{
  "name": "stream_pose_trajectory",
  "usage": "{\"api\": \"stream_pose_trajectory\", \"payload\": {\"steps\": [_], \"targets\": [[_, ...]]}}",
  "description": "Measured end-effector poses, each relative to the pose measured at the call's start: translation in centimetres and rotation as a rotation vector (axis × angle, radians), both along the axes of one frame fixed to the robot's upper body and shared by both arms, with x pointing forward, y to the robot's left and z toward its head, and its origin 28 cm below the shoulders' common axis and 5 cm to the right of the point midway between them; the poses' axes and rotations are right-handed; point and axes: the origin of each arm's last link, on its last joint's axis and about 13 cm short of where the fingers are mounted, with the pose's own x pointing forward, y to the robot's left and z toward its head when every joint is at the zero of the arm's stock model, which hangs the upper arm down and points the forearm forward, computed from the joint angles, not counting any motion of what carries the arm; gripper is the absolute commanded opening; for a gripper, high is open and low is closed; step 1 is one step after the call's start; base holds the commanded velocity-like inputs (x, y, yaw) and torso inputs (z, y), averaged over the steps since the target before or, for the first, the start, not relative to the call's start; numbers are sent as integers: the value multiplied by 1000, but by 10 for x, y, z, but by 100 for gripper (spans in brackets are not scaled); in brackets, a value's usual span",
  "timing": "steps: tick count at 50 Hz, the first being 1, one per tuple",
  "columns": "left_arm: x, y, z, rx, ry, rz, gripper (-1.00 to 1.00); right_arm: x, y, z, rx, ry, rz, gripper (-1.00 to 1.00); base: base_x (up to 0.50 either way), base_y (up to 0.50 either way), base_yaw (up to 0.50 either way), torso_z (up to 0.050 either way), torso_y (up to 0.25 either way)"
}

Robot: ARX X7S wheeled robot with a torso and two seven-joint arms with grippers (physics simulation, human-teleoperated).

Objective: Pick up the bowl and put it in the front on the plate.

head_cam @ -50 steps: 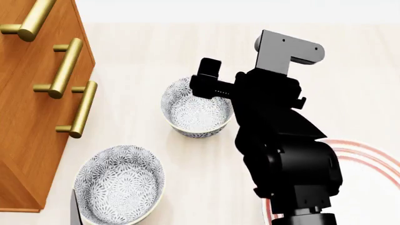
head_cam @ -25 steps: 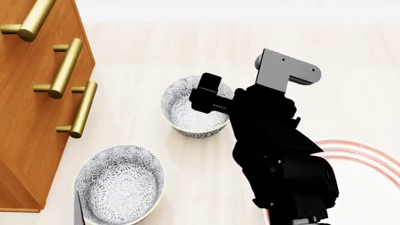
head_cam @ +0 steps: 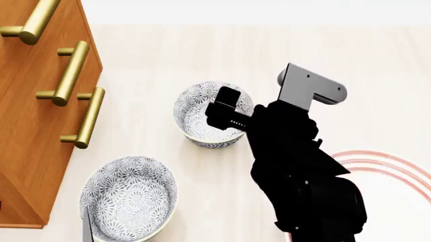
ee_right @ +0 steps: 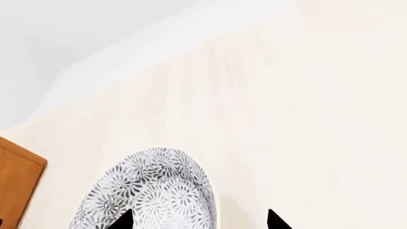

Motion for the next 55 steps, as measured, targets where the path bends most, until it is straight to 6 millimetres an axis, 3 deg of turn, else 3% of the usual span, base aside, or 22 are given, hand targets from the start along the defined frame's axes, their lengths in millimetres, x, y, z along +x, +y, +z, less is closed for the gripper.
{"api": "stream_pose_trajectory", "payload": {"steps": [55], "targets": [[0, 0, -1, 9, 11, 0, 100, -3, 4, -19, -76, 11, 28, 100, 0, 0, 0, 0, 0]]}}
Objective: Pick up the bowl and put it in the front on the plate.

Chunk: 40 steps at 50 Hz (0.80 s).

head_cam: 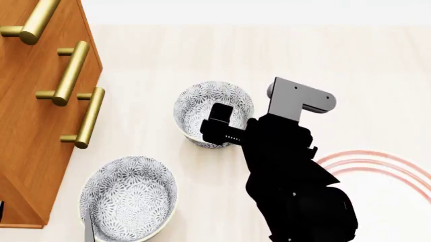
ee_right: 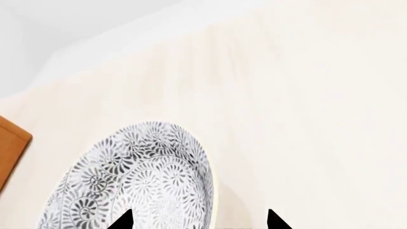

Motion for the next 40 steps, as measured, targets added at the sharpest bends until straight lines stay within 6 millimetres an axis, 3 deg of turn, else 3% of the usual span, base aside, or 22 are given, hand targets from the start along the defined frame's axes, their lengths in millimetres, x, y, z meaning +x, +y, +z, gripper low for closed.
{"api": "stream_pose_trajectory", "payload": {"steps": [40], "targets": [[1, 0, -2, 0, 15, -5, 100, 0, 5, -13, -20, 18, 19, 100, 0, 0, 0, 0, 0]]}}
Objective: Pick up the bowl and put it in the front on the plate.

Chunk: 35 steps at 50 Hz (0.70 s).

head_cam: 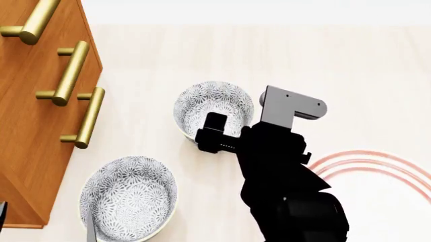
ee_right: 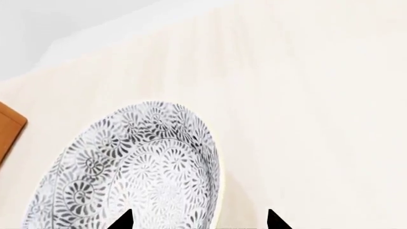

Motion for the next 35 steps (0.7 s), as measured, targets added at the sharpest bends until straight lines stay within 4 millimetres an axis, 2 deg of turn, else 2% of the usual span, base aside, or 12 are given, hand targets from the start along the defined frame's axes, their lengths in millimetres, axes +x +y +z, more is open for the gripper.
{"api": "stream_pose_trajectory", "payload": {"steps": [1, 2, 27, 35], "targets": [[0, 0, 0, 0, 0, 0, 100, 0, 0, 0, -1, 0, 1, 100, 0, 0, 0, 0, 0], [0, 0, 0, 1, 1, -1, 100, 0, 1, 0, -1, 0, 1, -100, 0, 0, 0, 0, 0], [0, 0, -1, 6, 7, -6, 100, -1, 3, 5, -25, -35, 7, -100, 0, 0, 0, 0, 0], [0, 0, -1, 6, 8, -6, 100, -3, 2, 14, -39, -79, -4, -100, 0, 0, 0, 0, 0]]}}
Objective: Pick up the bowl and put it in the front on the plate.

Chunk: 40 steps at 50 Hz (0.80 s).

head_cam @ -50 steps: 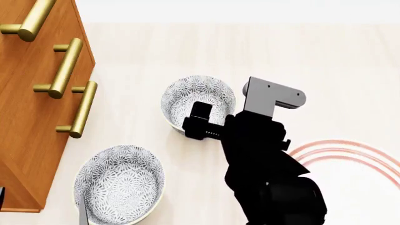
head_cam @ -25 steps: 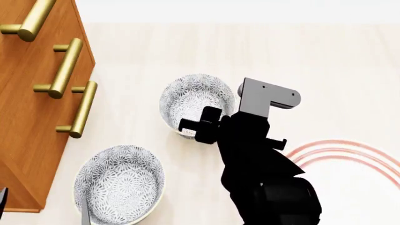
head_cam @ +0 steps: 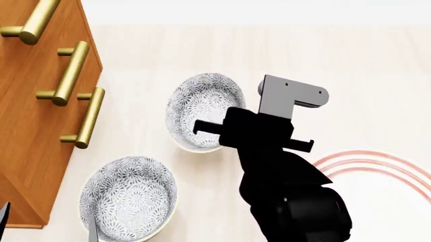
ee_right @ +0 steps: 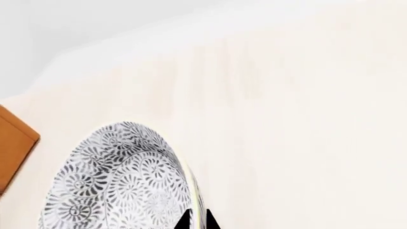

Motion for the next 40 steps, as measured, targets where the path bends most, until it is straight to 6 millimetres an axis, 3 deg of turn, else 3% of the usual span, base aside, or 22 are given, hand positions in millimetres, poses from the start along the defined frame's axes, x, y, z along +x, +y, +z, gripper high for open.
{"api": "stream_pose_trajectory", "payload": {"steps": [19, 31, 40], "targets": [[0, 0, 0, -2, 5, 5, 100, -12, -22, 68, 33, -202, -49, -100, 0, 0, 0, 0, 0], [0, 0, 0, -1, 4, 6, 100, -48, -45, 106, 33, -333, -23, -100, 0, 0, 0, 0, 0], [-1, -1, 0, 1, 6, 4, 100, -87, -71, 124, 14, -415, -6, -100, 0, 0, 0, 0, 0]]}}
